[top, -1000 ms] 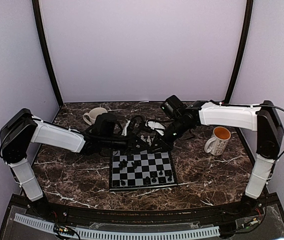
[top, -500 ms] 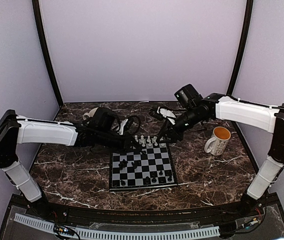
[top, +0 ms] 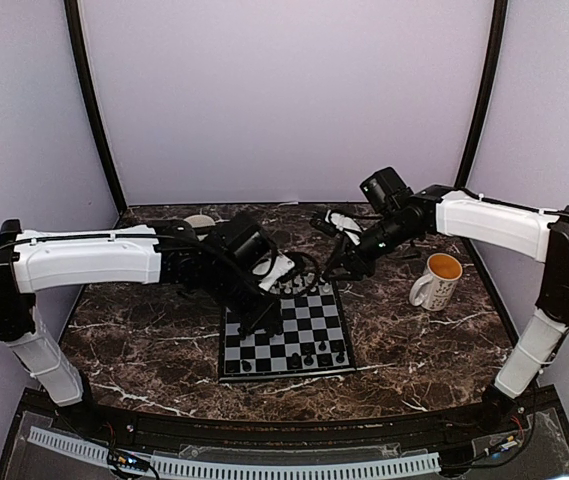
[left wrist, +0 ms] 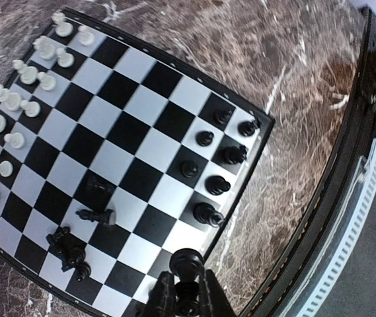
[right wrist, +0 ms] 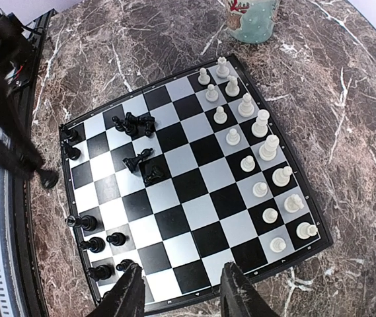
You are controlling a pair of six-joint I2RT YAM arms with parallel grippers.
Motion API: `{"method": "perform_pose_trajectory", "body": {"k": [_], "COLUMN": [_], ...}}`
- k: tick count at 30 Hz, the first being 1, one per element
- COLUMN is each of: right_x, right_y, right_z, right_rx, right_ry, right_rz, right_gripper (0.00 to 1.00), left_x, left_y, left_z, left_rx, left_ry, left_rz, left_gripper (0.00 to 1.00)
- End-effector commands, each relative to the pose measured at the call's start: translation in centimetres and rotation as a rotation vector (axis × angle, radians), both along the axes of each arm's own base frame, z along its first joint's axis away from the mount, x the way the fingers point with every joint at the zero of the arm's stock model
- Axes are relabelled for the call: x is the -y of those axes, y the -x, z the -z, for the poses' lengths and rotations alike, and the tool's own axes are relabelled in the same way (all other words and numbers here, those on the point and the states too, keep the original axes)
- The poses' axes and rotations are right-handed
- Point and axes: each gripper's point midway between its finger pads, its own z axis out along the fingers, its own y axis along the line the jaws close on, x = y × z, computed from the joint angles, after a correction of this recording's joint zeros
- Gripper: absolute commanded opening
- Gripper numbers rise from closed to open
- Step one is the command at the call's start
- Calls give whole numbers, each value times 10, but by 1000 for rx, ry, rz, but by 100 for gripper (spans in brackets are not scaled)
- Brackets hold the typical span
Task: Set up the chess pieces on the board
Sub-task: Place the king at e8.
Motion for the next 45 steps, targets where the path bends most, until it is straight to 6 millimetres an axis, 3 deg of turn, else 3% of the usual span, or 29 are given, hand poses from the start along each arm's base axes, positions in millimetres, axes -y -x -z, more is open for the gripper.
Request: {"method": "perform_pose_trajectory", "body": {"k": [1, 6, 14, 23, 45], "right_x": [1, 2, 3, 2, 1], "right_y": [1, 1, 3, 4, 6], "right_z": [11, 13, 16, 20, 25], "right_rx": [-19, -19, -24, -38, -61], "right_ry": [12, 12, 17, 21, 23], "right_rz": [-16, -20, -25, -31, -41], "right_gripper": [39, 39, 39, 39, 38], "left_x": [-18, -5, 7, 18, 15], "left_y": [23, 34, 33, 30, 26], "left_z": [33, 56, 68, 75, 86], "left_rx": [46, 35, 39, 44, 65], "left_ry": [-279, -339, -330, -306, -333], "left_rz": [146, 199, 210, 214, 206], "left_gripper": [2, 1, 2, 3, 9]}}
